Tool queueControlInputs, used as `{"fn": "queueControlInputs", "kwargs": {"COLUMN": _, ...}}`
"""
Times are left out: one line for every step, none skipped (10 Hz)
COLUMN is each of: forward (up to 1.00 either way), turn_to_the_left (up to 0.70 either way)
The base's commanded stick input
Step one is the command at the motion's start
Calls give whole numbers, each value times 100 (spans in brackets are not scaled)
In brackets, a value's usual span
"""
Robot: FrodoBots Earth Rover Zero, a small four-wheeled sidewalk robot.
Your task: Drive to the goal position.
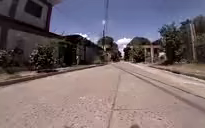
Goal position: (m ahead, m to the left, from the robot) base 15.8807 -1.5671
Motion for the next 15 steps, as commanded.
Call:
{"fn": "queueControlInputs", "kwargs": {"forward": 100, "turn_to_the_left": -27}}
{"fn": "queueControlInputs", "kwargs": {"forward": 100, "turn_to_the_left": -27}}
{"fn": "queueControlInputs", "kwargs": {"forward": 100, "turn_to_the_left": -4}}
{"fn": "queueControlInputs", "kwargs": {"forward": 100, "turn_to_the_left": 0}}
{"fn": "queueControlInputs", "kwargs": {"forward": 100, "turn_to_the_left": 0}}
{"fn": "queueControlInputs", "kwargs": {"forward": 100, "turn_to_the_left": 0}}
{"fn": "queueControlInputs", "kwargs": {"forward": 100, "turn_to_the_left": 0}}
{"fn": "queueControlInputs", "kwargs": {"forward": 100, "turn_to_the_left": 0}}
{"fn": "queueControlInputs", "kwargs": {"forward": 100, "turn_to_the_left": 0}}
{"fn": "queueControlInputs", "kwargs": {"forward": 100, "turn_to_the_left": 0}}
{"fn": "queueControlInputs", "kwargs": {"forward": 100, "turn_to_the_left": 0}}
{"fn": "queueControlInputs", "kwargs": {"forward": 100, "turn_to_the_left": 0}}
{"fn": "queueControlInputs", "kwargs": {"forward": 100, "turn_to_the_left": 0}}
{"fn": "queueControlInputs", "kwargs": {"forward": 100, "turn_to_the_left": 0}}
{"fn": "queueControlInputs", "kwargs": {"forward": 100, "turn_to_the_left": 0}}
